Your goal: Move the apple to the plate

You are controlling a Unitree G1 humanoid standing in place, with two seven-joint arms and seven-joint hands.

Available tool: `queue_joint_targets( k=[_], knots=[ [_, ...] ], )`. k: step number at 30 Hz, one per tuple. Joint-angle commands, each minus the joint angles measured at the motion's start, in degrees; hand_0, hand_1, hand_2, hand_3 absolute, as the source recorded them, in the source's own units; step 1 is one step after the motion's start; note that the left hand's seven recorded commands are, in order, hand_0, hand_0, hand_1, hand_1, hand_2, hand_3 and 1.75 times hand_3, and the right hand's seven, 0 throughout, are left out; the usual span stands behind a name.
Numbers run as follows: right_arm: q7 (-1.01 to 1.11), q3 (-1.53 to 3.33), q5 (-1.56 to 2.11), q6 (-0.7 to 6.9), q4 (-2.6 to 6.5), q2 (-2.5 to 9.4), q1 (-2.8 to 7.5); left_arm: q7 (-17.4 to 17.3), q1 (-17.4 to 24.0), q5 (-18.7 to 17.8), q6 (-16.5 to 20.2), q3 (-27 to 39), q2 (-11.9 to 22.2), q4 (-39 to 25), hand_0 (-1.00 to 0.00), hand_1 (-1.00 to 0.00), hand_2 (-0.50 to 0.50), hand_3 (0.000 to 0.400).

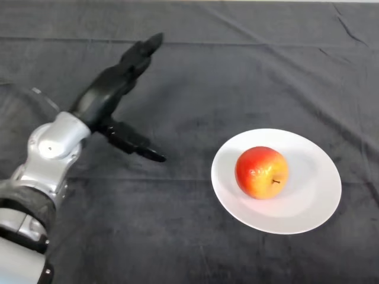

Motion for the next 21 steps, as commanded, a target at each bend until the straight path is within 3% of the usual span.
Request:
queue_joint_targets(
  k=[1, 21],
  knots=[
    [0.82, 1.69, -1.27, 0.71, 2.71, 3.06, 4.57, -0.6, 2.9, -1.3, 0.8, 2.8, 3.4, 1.6, 0.00, 0.00, 0.00, 0.000],
    [0.85, 1.66, -1.23, 0.82, 2.48, 3.06, 4.68, -1.6, 11.7, -7.4, 5.3, 14.9, 7.0, 2.5, 0.00, 0.00, 0.00, 0.000]
  ],
)
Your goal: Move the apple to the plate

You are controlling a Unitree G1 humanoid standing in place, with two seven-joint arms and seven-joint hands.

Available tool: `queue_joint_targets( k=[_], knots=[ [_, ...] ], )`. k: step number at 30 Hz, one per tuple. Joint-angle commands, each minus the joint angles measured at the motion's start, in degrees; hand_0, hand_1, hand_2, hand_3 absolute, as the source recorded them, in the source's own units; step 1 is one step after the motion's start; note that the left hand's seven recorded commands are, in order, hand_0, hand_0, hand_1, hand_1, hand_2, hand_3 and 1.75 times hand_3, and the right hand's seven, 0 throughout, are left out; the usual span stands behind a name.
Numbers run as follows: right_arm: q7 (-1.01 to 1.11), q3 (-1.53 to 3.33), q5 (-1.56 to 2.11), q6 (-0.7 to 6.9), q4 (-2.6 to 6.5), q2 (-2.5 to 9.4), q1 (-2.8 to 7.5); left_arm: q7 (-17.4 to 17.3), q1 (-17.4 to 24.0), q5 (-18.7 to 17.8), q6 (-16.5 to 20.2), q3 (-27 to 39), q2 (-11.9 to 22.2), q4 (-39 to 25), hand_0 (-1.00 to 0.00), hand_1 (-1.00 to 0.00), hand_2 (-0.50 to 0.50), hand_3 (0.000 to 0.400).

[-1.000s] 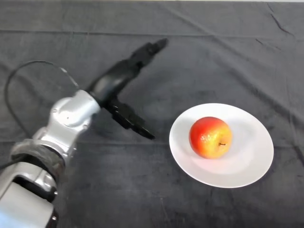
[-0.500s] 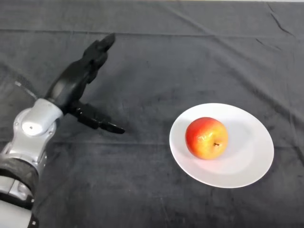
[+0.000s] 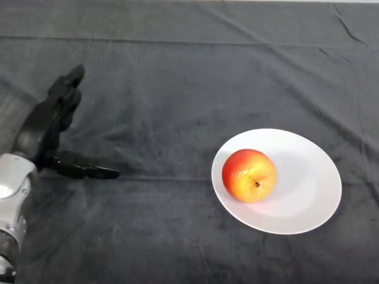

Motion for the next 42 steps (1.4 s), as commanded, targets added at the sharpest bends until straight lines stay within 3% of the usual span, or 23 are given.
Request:
queue_joint_targets(
  k=[1, 21, 42],
  knots=[
    [0.86, 1.58, -1.22, 0.78, 2.35, 3.00, 4.62, -0.8, 2.0, -2.0, 1.3, 2.1, 3.4, 1.7, 0.00, 0.00, 0.00, 0.000],
    [0.88, 1.56, -1.20, 0.85, 2.24, 3.00, 4.67, -5.5, 5.1, -11.7, 4.9, 16.3, 6.4, 0.2, 0.00, 0.00, 0.00, 0.000],
    [0.87, 1.58, -1.23, 0.79, 2.40, 2.99, 4.59, -3.3, 6.9, -18.5, 10.3, 29.0, 11.8, 1.7, 0.00, 0.00, 0.00, 0.000]
  ],
)
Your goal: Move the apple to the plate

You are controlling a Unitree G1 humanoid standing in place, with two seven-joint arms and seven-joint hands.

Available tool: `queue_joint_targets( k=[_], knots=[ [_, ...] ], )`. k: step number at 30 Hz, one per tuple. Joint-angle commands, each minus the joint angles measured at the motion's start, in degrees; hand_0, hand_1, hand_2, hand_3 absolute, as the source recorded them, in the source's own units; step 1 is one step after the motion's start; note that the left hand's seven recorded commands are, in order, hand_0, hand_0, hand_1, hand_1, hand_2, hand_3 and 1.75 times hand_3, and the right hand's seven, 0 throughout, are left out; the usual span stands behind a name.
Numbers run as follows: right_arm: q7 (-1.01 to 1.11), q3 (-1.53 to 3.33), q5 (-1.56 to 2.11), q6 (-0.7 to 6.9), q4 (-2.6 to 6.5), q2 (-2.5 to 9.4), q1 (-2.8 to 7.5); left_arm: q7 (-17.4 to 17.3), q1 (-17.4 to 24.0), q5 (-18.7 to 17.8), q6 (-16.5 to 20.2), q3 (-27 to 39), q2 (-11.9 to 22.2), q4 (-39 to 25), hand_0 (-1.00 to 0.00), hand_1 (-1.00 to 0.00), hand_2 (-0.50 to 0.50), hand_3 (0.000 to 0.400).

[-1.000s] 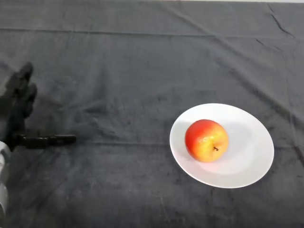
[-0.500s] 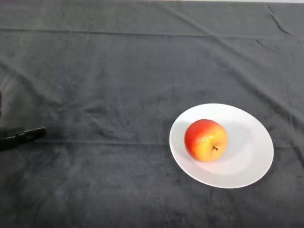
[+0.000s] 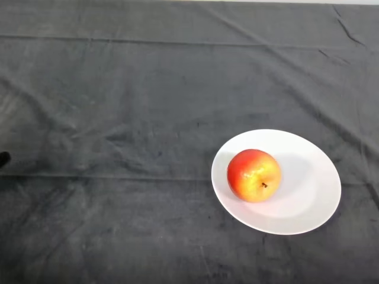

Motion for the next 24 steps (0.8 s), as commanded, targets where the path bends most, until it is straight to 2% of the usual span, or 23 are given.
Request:
queue_joint_targets(
  k=[1, 13, 19, 24],
  knots=[
    [0.87, 1.57, -1.24, 0.75, 2.11, 2.79, 4.50, 0.7, 2.3, -1.5, 1.0, 1.7, 4.7, 1.7, 0.00, 0.00, 0.00, 0.000],
    [0.85, 1.59, -1.27, 0.67, 2.27, 2.79, 4.42, 6.4, 4.8, -4.0, 1.6, 7.9, 6.4, 3.4, 0.00, 0.00, 0.00, 0.000],
    [0.84, 1.61, -1.28, 0.63, 2.35, 2.79, 4.38, 10.6, 4.0, -3.8, 2.4, 9.1, 6.3, 3.7, 0.00, 0.00, 0.00, 0.000],
    [0.83, 1.61, -1.29, 0.61, 2.39, 2.79, 4.36, 12.5, 3.4, -3.4, 2.8, 9.6, 6.0, 3.5, 0.00, 0.00, 0.00, 0.000]
  ],
)
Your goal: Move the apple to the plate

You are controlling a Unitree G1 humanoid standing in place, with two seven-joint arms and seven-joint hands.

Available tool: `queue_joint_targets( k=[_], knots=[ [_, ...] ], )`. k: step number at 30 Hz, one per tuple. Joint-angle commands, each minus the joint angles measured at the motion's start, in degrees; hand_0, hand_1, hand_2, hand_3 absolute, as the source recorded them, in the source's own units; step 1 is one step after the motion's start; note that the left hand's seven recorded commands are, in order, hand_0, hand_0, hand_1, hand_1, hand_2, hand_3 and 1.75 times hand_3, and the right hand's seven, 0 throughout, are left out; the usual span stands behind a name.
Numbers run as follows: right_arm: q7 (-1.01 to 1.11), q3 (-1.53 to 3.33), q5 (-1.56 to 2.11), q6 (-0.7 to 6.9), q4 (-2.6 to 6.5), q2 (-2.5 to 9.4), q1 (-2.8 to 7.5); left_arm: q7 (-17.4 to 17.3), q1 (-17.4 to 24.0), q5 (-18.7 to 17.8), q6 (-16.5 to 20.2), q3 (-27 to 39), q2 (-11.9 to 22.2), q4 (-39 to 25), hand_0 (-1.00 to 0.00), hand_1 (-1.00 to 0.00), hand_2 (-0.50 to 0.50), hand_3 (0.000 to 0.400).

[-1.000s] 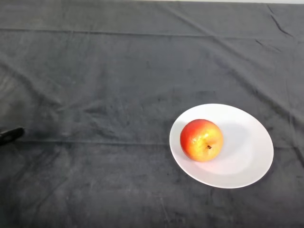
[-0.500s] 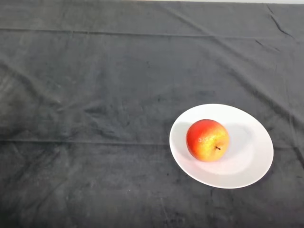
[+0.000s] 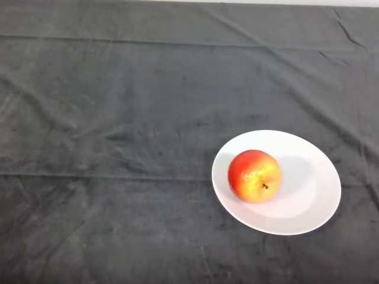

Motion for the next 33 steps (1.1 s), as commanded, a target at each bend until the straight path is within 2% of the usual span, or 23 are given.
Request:
queue_joint_targets(
  k=[1, 33],
  knots=[
    [0.83, 1.40, -1.27, 0.61, 2.13, 2.67, 4.29, 0.8, -0.7, -0.8, 0.9, 0.9, 3.2, 1.4, 0.00, 0.00, 0.00, 0.000],
    [0.81, 1.41, -1.26, 0.58, 2.13, 2.68, 4.30, 3.7, -0.9, 3.1, 2.3, 1.0, 2.3, -0.4, 0.00, 0.00, 0.00, 0.000]
  ],
)
